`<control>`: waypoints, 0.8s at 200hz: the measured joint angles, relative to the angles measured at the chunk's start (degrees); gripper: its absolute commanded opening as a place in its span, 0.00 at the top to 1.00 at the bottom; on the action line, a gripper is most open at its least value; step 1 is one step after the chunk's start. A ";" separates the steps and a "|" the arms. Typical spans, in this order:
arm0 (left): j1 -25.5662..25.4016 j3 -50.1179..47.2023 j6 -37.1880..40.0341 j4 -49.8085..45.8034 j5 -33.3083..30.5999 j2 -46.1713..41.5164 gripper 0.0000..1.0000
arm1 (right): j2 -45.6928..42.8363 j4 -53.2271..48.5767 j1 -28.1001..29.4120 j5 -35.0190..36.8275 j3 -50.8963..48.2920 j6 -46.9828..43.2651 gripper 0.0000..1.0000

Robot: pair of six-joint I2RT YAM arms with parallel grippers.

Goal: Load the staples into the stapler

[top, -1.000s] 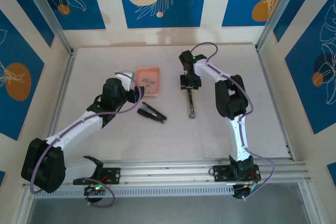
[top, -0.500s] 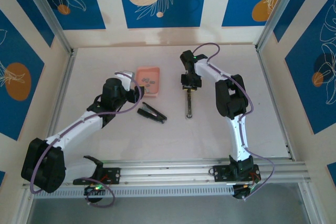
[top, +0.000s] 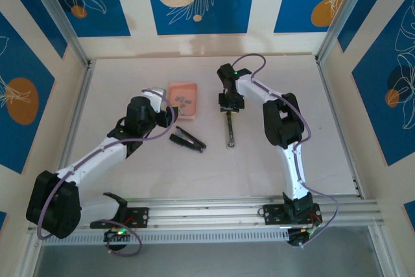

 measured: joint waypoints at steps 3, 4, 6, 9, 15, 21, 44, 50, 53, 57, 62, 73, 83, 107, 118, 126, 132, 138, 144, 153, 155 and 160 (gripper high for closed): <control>0.00 0.00 -0.02 0.00 0.00 0.00 0.31 | 0.00 0.02 0.09 0.02 0.00 -0.39 0.72; 0.00 0.00 -0.02 0.00 0.00 0.00 0.31 | 0.00 0.02 0.11 0.00 0.00 -0.46 0.72; 0.00 0.00 -0.02 0.00 0.00 0.00 0.31 | 0.00 0.04 0.15 0.00 0.00 -0.50 0.72; 0.00 0.00 -0.04 -0.02 0.00 0.00 0.31 | 0.00 0.07 0.22 0.02 0.00 -0.76 0.72; 0.00 0.00 -0.20 0.00 0.00 0.00 0.31 | 0.00 0.09 0.35 0.04 0.00 -1.14 0.72; 0.00 0.00 -0.22 0.00 0.00 0.00 0.31 | 0.00 0.07 0.35 0.04 0.00 -1.44 0.72; 0.00 0.00 -0.42 0.00 0.00 0.00 0.31 | -0.02 0.35 0.44 0.07 -0.22 -2.43 0.68; 0.00 -0.02 -0.44 0.00 0.00 0.00 0.31 | -0.02 0.42 0.44 0.00 -0.26 -2.47 0.67; 0.00 -0.02 -0.44 0.00 0.00 0.00 0.31 | -0.02 0.44 0.44 0.00 -0.28 -2.69 0.66; 0.00 -0.02 -0.44 0.00 0.00 0.00 0.31 | -0.02 0.46 0.44 -0.02 -0.28 -2.69 0.65; 0.00 -0.02 -0.44 0.00 0.00 0.00 0.31 | -0.02 0.46 0.44 -0.02 -0.28 -2.78 0.64; 0.00 -0.02 -0.48 0.00 0.00 -0.02 0.31 | -0.13 0.52 0.44 -0.04 -0.33 -3.04 0.61; 0.02 -0.04 -0.59 0.00 0.00 -0.04 0.30 | -0.42 0.52 0.44 -0.04 -0.37 -3.04 0.60; 0.20 -0.15 -1.07 -0.22 0.00 -0.13 0.30 | -2.25 0.83 0.44 -0.28 -1.31 -3.37 0.53; 0.35 -0.15 -1.77 -0.48 0.00 -0.13 0.29 | -3.56 0.92 0.55 -0.52 -1.70 -3.61 0.50; 0.59 -0.15 -2.45 -0.98 0.02 -0.20 0.29 | -4.74 1.31 0.70 -0.72 -2.23 -4.24 0.48; 0.87 -0.15 -2.89 -1.42 0.02 -0.31 0.29 | -5.84 1.57 0.76 -0.85 -2.71 -4.68 0.46; 1.14 -0.15 -3.56 -1.97 0.02 -0.48 0.29 | -6.99 1.92 0.92 -0.98 -3.37 -5.25 0.44; 1.38 -0.15 -4.13 -2.58 0.04 -0.70 0.29 | -8.39 2.32 1.16 -1.11 -4.26 -6.21 0.41; 1.92 -0.15 -5.27 -3.43 0.04 -1.11 0.29 | -10.45 3.06 1.70 -1.38 -5.70 -7.96 0.38; 2.05 -0.15 -5.51 -3.67 0.04 -1.25 0.29 | -10.99 3.21 1.90 -1.44 -6.10 -8.28 0.37; 2.45 -0.15 -6.16 -4.13 0.07 -1.44 0.29 | -12.26 3.91 2.43 -1.66 -7.17 -9.60 0.34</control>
